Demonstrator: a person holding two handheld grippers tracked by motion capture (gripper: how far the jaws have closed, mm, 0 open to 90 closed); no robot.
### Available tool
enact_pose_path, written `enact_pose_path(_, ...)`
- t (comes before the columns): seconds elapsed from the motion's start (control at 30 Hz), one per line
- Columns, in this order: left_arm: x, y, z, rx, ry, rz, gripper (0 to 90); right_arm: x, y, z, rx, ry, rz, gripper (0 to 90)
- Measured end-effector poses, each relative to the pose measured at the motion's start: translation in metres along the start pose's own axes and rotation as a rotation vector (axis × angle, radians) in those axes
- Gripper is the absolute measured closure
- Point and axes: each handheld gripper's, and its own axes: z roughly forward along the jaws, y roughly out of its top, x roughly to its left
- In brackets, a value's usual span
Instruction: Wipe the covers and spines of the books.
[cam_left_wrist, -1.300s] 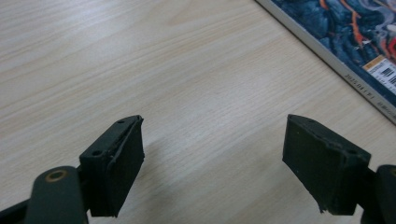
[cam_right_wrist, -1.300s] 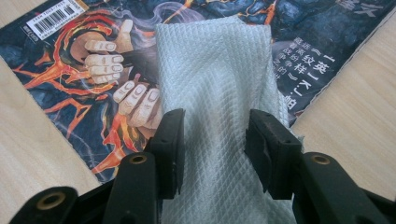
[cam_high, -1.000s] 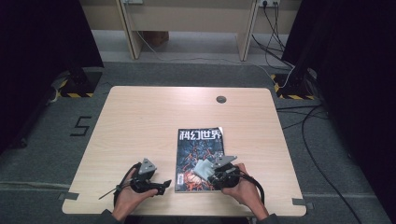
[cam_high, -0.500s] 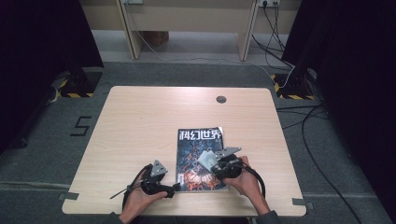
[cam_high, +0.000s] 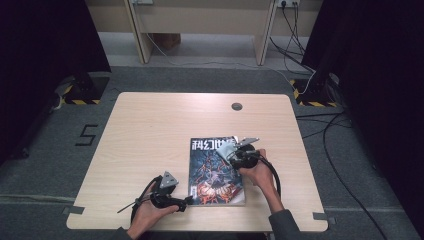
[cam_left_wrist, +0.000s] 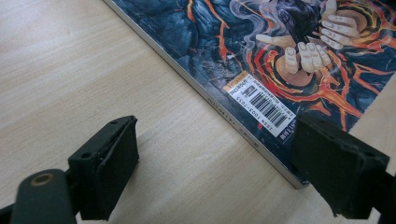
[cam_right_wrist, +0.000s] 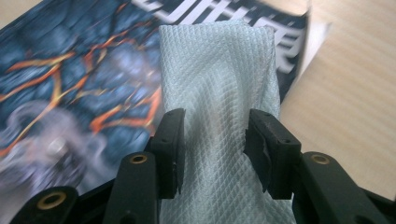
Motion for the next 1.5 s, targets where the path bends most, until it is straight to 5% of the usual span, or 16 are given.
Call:
enact_pose_path(0.47, 0.0, -0.001, 0.0, -0.008, 0.0, -0.002, 14.2, -0.033, 0.028, 0.026, -0.02, -0.076, 0.139, 56.4)
enact_pose_path(0.67, 0.0, 0.0, 0.0, -0.007, -0.003, 0.0, 14.2, -0.027, 0.042, 0.031, 0.026, -0.142, 0.076, 58.2)
enact_pose_path(0.83, 0.001, 0.0, 0.001, -0.005, -0.005, 0.003, 14.1, -0.014, 0.051, 0.034, 0.065, -0.201, -0.024, 61.7)
enact_pose_path(0.9, 0.001, 0.0, 0.001, -0.006, -0.006, 0.002, 14.1, -0.006, 0.053, 0.036, 0.058, -0.179, -0.038, 62.3)
enact_pose_path(1.0, 0.001, 0.0, 0.001, -0.005, -0.008, 0.005, 14.1, 0.015, 0.059, 0.042, 0.036, -0.075, -0.077, 62.2)
enact_pose_path(1.13, 0.001, 0.0, 0.001, -0.006, -0.006, 0.005, 14.1, 0.038, 0.07, 0.05, 0.033, -0.029, -0.13, 62.3)
enact_pose_path(1.5, 0.001, 0.0, 0.001, -0.008, -0.006, 0.004, 14.1, 0.054, 0.084, 0.063, 0.021, -0.015, -0.114, 61.6)
